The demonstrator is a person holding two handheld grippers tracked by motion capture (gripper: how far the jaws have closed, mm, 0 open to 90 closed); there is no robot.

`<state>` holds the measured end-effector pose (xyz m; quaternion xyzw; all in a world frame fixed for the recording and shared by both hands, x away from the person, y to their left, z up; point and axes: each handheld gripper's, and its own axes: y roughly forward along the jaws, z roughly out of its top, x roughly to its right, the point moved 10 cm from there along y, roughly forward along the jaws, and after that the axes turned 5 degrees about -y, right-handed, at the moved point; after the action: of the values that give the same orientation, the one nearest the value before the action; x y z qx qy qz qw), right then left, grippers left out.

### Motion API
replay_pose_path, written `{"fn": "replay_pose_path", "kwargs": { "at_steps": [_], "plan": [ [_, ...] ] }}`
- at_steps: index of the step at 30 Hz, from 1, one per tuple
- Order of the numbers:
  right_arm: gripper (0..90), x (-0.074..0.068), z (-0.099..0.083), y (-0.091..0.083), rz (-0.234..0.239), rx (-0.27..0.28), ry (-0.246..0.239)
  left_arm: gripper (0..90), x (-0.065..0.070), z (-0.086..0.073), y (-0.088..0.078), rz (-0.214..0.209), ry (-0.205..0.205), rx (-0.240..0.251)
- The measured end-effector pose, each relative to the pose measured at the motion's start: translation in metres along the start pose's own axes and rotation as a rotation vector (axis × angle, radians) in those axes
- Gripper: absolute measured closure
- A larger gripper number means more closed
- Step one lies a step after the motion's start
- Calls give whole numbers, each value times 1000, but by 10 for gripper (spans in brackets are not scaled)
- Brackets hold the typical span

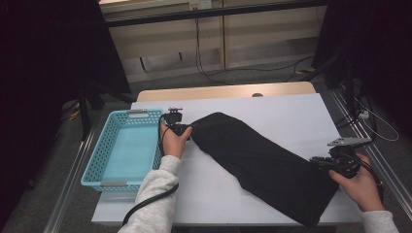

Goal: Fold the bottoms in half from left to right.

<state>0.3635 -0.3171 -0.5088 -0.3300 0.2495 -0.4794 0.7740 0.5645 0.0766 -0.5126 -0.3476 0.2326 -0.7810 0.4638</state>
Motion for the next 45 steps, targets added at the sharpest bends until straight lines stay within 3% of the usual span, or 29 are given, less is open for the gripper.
{"fn": "replay_pose_path", "kwargs": {
  "at_steps": [7, 9, 13, 16, 19, 25, 29, 35, 37, 41, 43, 45],
  "plan": [
    [755, 0, -7, 7, -7, -33, -5, 253, 2, -7, -1, 9, 56, -13],
    [744, -1, -10, 11, -14, -51, -11, 239, 2, -7, -1, 7, 48, -9],
    [874, -4, -9, 13, 18, -51, -2, 223, 2, -8, -2, 6, 61, -11],
    [881, -4, -8, 11, 20, -62, -1, 220, 2, -6, -3, 5, 64, 5],
    [887, 3, -5, 3, 26, -29, 21, 213, 0, -6, -3, 12, 63, 7],
    [877, 13, -11, 2, -19, -43, 24, 191, -5, -7, 3, 25, 75, 10],
    [776, 13, -8, 3, -38, -27, 4, 185, -7, -8, 9, 41, 79, 11],
    [615, 6, -1, 3, -21, 3, 5, 170, -7, -8, 14, 63, 134, 12],
    [573, 4, 0, 4, -9, 14, -1, 198, -6, -10, 14, 74, 170, 8],
    [506, 2, 3, 5, -5, 24, -6, 301, -2, -10, 13, 42, 154, 0],
    [476, 0, 3, 6, -2, 26, -13, 315, 0, -12, 14, 55, 214, -16],
    [466, -1, 3, 6, 5, 25, -11, 344, 2, -13, 14, 49, 222, -22]
  ]
}}
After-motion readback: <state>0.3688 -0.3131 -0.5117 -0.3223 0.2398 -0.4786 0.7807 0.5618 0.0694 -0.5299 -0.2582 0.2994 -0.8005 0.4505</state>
